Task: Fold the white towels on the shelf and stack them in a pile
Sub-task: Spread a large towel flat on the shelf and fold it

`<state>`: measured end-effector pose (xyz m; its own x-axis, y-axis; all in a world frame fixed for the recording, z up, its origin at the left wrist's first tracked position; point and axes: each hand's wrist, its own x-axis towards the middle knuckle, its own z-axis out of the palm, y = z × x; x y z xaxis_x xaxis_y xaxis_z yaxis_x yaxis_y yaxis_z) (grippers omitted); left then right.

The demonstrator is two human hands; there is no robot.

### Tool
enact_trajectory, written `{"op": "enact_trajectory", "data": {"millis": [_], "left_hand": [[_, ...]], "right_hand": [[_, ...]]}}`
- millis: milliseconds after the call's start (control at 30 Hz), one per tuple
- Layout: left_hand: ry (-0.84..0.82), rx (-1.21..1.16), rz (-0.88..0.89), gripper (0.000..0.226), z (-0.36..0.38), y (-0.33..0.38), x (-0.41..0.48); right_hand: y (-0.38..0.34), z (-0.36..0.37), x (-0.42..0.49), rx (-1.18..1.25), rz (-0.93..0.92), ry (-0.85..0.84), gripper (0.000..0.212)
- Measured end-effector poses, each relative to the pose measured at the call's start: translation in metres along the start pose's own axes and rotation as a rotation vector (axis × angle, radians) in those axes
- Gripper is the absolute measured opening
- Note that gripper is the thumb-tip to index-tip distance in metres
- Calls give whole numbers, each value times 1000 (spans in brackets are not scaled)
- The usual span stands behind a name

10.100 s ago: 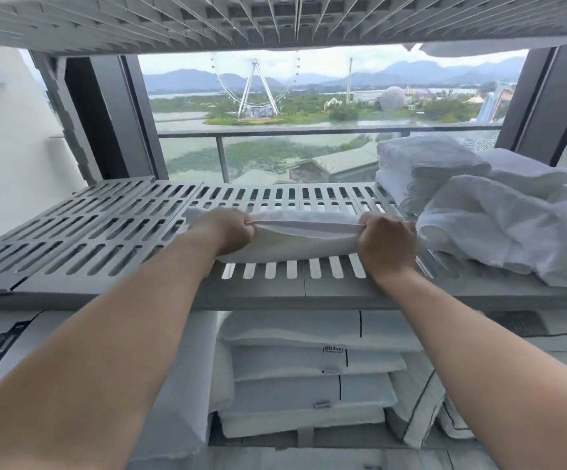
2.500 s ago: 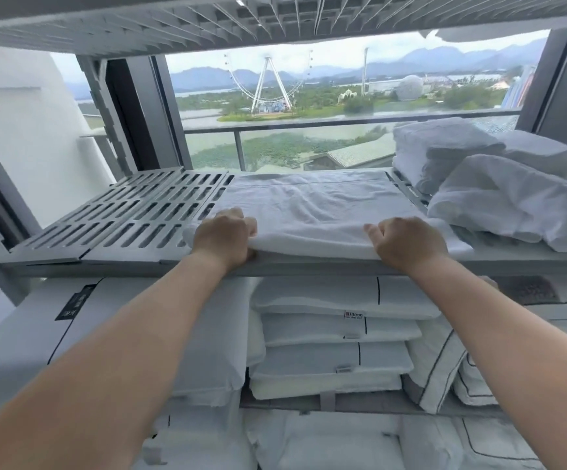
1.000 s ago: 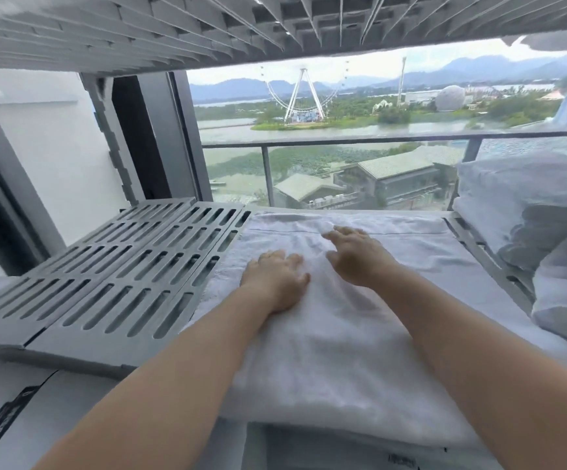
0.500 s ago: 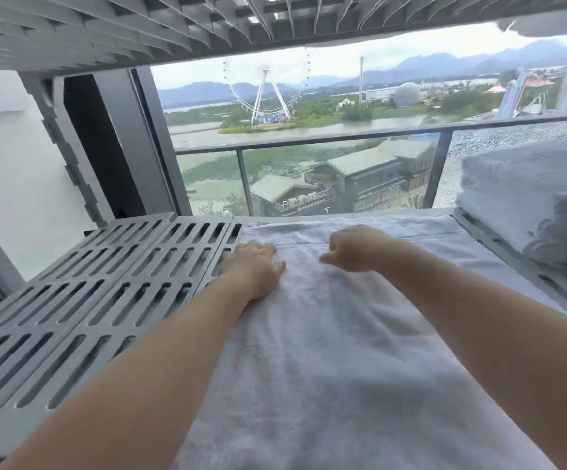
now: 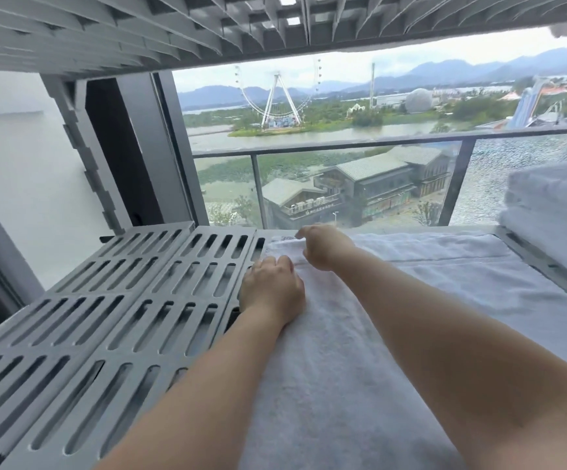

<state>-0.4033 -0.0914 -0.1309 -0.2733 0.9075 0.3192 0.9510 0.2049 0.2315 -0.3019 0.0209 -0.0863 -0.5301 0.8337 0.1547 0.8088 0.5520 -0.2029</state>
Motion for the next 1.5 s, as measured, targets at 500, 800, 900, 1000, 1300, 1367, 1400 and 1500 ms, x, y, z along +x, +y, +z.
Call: {"op": "enact_trajectory", "data": {"millis": [500, 800, 900, 1000, 1300, 1367, 1400, 1500], "left_hand": [[-75, -432, -104, 49, -13, -27, 36], [-224, -134, 8, 42, -4, -60, 64], [-205, -99, 4, 43, 0, -62, 60], [-183, -51, 6, 47, 0, -59, 57], [-215, -95, 50, 42, -2, -59, 57], [-223, -95, 41, 43, -1, -59, 58], [-229, -97, 40, 43, -1, -60, 59], [-253, -99, 53, 38, 0, -61, 64]], "right_hand": [[6, 39, 34, 262, -74, 352, 11], [9, 38, 35, 334, 16, 402, 15], [11, 35, 39, 359, 84, 311, 16], [9, 29, 46, 334, 102, 225, 20], [4, 15, 56, 341, 80, 6, 13], [6, 17, 57, 349, 76, 37, 21], [7, 18, 58, 368, 68, 73, 23], [8, 19, 63, 433, 15, 206, 16]]}}
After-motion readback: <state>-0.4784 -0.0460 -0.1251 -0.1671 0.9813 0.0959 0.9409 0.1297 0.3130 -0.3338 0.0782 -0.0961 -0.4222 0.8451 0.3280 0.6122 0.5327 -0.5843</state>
